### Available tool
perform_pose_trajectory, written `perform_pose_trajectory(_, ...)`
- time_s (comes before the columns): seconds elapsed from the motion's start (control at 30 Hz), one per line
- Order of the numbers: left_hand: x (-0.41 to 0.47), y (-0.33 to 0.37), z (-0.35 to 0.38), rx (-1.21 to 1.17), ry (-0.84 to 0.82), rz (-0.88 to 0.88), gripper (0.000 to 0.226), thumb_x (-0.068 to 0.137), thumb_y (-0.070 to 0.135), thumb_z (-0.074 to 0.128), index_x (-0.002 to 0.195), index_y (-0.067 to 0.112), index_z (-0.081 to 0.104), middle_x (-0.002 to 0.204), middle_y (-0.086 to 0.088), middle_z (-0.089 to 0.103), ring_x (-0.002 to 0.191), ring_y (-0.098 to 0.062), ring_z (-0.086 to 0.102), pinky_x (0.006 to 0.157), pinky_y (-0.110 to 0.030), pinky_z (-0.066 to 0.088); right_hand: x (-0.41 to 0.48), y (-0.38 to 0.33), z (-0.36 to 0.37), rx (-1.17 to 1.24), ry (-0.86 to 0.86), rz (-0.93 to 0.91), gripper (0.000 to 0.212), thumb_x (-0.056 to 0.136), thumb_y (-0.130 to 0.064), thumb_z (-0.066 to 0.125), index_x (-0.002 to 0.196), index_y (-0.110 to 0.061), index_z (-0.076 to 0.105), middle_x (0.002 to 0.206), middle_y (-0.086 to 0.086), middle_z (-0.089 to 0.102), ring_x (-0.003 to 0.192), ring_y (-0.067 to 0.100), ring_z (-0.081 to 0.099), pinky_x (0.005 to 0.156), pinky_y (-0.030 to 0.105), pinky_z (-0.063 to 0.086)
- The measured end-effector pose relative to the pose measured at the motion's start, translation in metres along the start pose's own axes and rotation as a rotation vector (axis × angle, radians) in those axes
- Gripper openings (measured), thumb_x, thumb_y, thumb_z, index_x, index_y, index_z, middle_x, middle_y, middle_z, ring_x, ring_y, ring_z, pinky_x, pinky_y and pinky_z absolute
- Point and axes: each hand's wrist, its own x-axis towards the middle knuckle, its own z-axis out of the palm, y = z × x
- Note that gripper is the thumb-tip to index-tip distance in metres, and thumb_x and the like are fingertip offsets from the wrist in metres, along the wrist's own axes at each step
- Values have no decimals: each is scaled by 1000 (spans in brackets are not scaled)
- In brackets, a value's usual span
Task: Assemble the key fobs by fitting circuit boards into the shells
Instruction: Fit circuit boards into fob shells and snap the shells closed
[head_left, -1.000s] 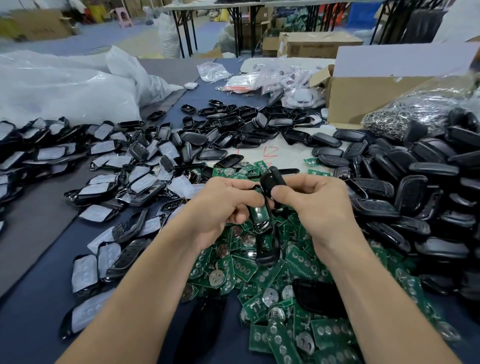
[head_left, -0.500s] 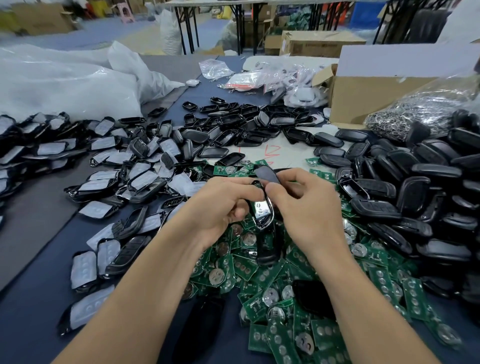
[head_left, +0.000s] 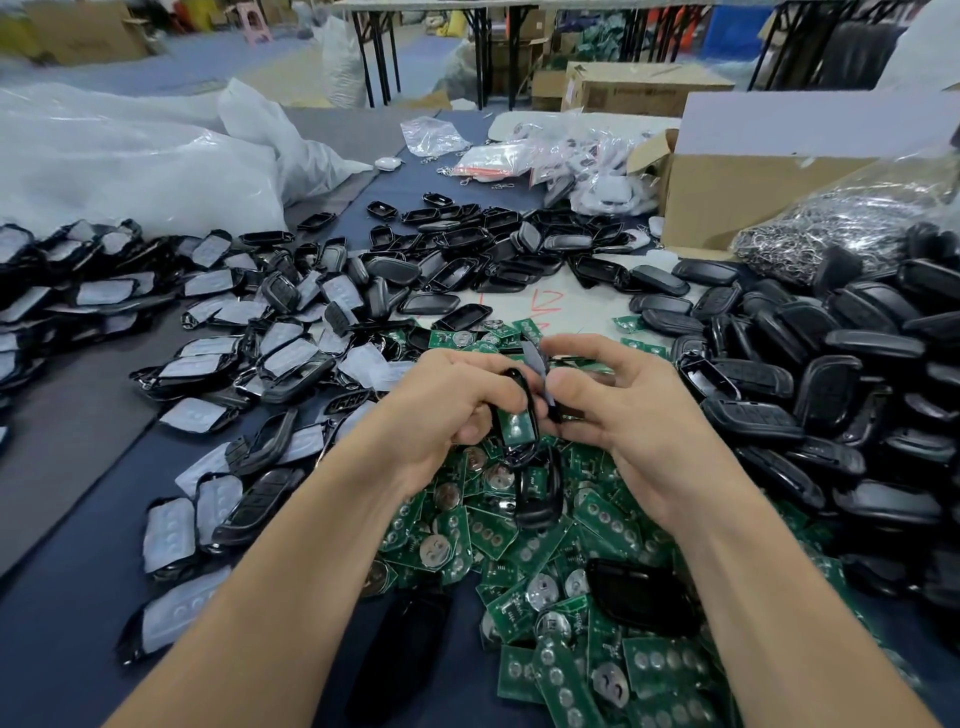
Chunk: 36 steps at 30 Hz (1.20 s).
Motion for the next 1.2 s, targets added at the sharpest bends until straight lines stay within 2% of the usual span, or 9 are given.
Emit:
perform_pose_trajectory(0.13,0,-1,-4,15,-39,8,26,86,-7,64,83,12,82,90,-13,79,47,-4,41,41,-12,29,1,-1,-5,24,-49,34,23,96,-4,67,117,-11,75,104,13,79,85,19,73,75,29,61)
perform_pose_trajectory(0.37,-2,2,-13,7,-74,-5,24,80,13,72,101,15,83,108,-10,80,55,-9,43,49,-15,35,1,-5,-9,397,-112,177,27,100,-8,56,121,2,69,110,17,77,93,22,76,78,34,64)
perform_pose_trajectory(0.43,-2,2,-12,29,47,12,20,86,9,71,98,18,84,106,-9,80,55,-9,46,53,-18,38,2,-4,-8,415,-91,187,26,100,-8,57,121,1,69,114,19,76,100,25,76,85,39,64)
perform_pose_trajectory(0.53,0,1,-7,15,241,41,18,92,7,69,93,15,84,97,-6,82,51,-10,46,49,-16,43,4,0,-5,354,-33,150,25,89,-10,68,113,-5,74,107,15,79,95,23,76,82,40,64)
perform_pose_trajectory(0.7,-2,-2,-1,151,357,104,12,96,14,71,95,18,83,85,-5,81,52,-13,60,46,-19,43,5,9,4,147,25,40,17,98,-6,66,106,-13,79,109,10,78,103,22,74,83,40,64)
perform_pose_trajectory(0.8,-4,-1,4,181,312,157,12,96,10,71,93,15,82,79,-3,79,55,-12,67,48,-19,49,4,13,9,32,21,-48,24,97,-3,68,102,-22,82,107,14,76,103,26,75,80,38,64)
perform_pose_trajectory(0.9,-6,2,4,143,251,141,17,96,4,68,96,14,81,83,-4,80,64,-12,73,56,-21,57,3,14,12,-47,23,-133,37,96,-1,68,88,-34,82,96,2,79,93,21,77,75,31,64)
perform_pose_trajectory(1.0,-7,4,0,49,160,107,28,97,-5,60,113,12,77,94,-4,82,77,-18,78,61,-23,60,4,14,12,-90,40,-176,44,96,-1,69,83,-42,82,92,-7,79,90,15,77,75,28,63)
perform_pose_trajectory(1.2,-5,3,-9,195,38,148,40,101,1,63,132,26,66,94,-12,81,73,-23,79,57,-28,62,6,17,9,-138,44,-183,33,95,-5,71,97,-36,81,97,-5,80,91,14,77,76,30,64)
